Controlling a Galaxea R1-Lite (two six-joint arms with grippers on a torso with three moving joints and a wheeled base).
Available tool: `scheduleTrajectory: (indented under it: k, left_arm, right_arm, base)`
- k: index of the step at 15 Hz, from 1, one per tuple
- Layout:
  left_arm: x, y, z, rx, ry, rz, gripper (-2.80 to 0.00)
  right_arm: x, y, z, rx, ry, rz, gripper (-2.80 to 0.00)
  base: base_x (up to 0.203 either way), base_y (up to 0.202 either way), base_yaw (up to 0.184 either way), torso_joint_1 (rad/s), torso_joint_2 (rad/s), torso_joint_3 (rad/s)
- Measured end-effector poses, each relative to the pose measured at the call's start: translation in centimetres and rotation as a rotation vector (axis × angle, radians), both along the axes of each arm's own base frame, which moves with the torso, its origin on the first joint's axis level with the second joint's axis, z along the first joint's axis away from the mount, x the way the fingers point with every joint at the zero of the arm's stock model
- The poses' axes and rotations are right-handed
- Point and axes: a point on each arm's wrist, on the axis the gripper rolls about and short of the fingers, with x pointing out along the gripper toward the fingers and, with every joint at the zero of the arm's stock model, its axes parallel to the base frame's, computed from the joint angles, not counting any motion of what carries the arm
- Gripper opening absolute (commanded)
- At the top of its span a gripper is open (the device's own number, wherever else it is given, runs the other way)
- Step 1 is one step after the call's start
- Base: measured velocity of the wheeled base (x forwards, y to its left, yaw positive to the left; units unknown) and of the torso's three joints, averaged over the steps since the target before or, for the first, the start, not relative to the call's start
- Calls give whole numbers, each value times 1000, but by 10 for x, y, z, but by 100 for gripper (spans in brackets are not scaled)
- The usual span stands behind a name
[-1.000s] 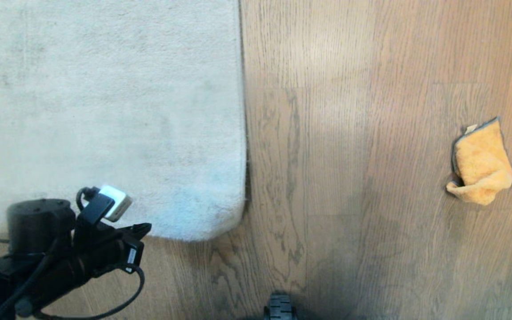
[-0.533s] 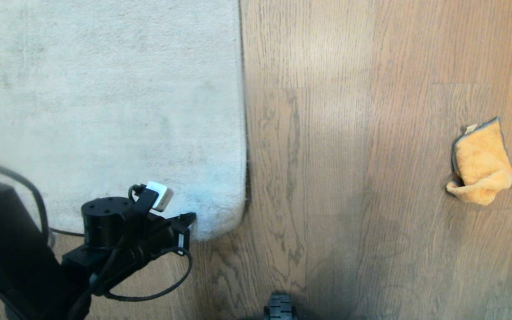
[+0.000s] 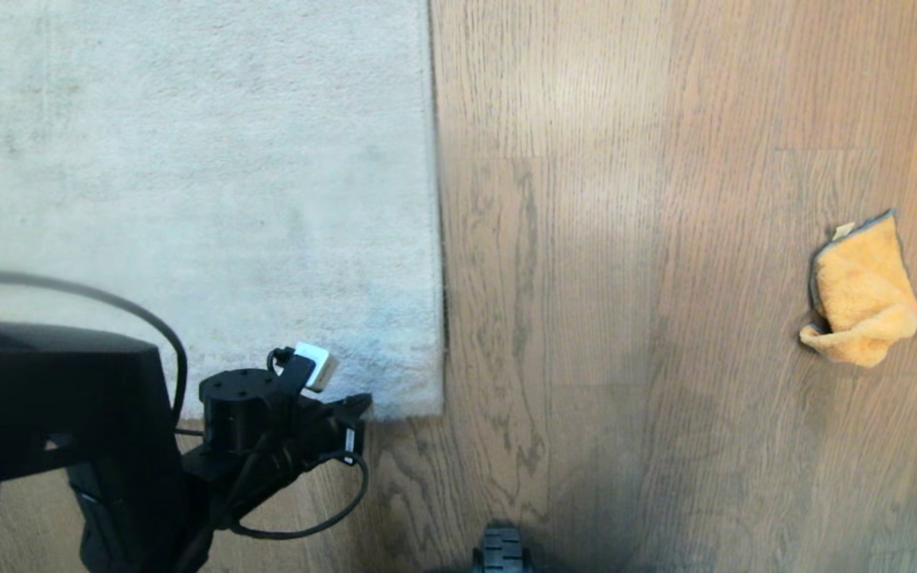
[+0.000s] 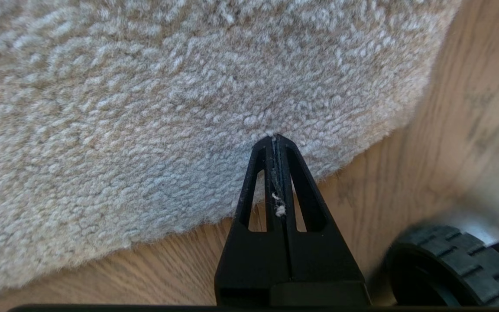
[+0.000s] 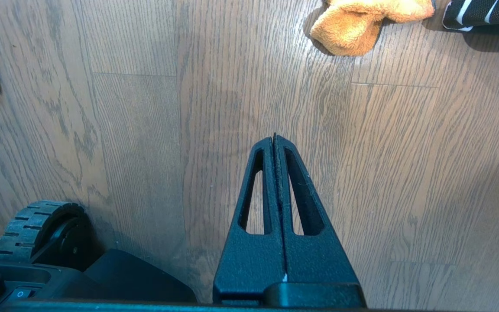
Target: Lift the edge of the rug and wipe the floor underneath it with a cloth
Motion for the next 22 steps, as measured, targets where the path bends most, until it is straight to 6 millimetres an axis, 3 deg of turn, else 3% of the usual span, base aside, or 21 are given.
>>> scheduleTrajectory:
  k: [4, 7, 11, 16, 22]
  left_arm:
    - [1, 3, -10, 16, -11, 8, -280]
    - [-5, 6, 2, 13, -38, 20, -280]
    - [-21, 18, 49, -3, -145, 93, -280]
    - [-64, 46, 121, -39, -302, 222, -280]
    - [-131, 76, 158, -42, -355, 294, -280]
  right_arm:
    - [0, 0, 0, 0, 0, 0, -280]
    - [0, 0, 0, 0, 0, 0, -280]
    - [0, 0, 0, 0, 0, 0, -280]
    - [0, 0, 0, 0, 0, 0, -280]
    - [0, 0, 0, 0, 0, 0, -280]
  base:
    - [0, 0, 0, 0, 0, 0]
    - [0, 0, 0, 0, 0, 0]
    - [0, 0, 0, 0, 0, 0]
    - [0, 0, 0, 0, 0, 0]
    - [0, 0, 0, 0, 0, 0]
